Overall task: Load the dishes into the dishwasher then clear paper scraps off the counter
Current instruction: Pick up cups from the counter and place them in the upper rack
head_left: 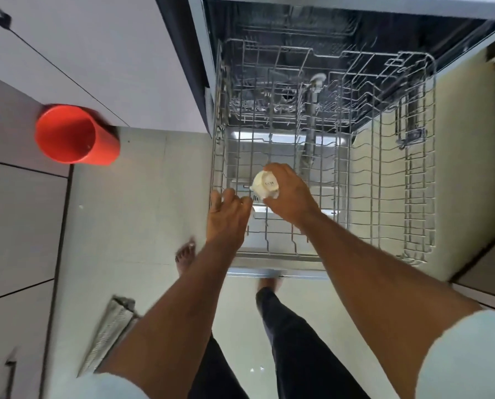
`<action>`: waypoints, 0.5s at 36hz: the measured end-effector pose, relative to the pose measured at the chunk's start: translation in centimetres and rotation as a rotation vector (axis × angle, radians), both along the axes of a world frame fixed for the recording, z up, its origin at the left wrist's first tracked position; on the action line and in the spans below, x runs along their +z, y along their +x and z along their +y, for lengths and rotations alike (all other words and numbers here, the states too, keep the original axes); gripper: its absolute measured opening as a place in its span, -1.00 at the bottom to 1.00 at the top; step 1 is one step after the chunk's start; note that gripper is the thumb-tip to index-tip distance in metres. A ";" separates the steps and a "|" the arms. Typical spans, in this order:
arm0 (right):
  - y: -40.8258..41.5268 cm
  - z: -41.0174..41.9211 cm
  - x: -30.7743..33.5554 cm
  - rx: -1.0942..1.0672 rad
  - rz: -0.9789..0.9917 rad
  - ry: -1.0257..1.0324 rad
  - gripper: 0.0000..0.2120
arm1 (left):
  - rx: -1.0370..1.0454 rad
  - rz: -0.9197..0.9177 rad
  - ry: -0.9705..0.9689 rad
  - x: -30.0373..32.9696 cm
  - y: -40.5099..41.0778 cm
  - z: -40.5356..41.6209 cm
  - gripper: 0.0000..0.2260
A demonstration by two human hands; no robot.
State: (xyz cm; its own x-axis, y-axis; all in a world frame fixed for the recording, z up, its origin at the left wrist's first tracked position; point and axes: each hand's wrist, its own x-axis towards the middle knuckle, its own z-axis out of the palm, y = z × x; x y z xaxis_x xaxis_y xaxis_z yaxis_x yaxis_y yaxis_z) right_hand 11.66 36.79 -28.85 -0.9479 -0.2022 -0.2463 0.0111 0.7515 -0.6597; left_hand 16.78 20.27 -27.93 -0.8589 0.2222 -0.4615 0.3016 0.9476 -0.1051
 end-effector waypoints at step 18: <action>-2.3 -3.6 0.3 0.255 -0.121 0.359 -0.26 | 0.000 0.252 0.399 2.3 -2.0 -5.6 -0.76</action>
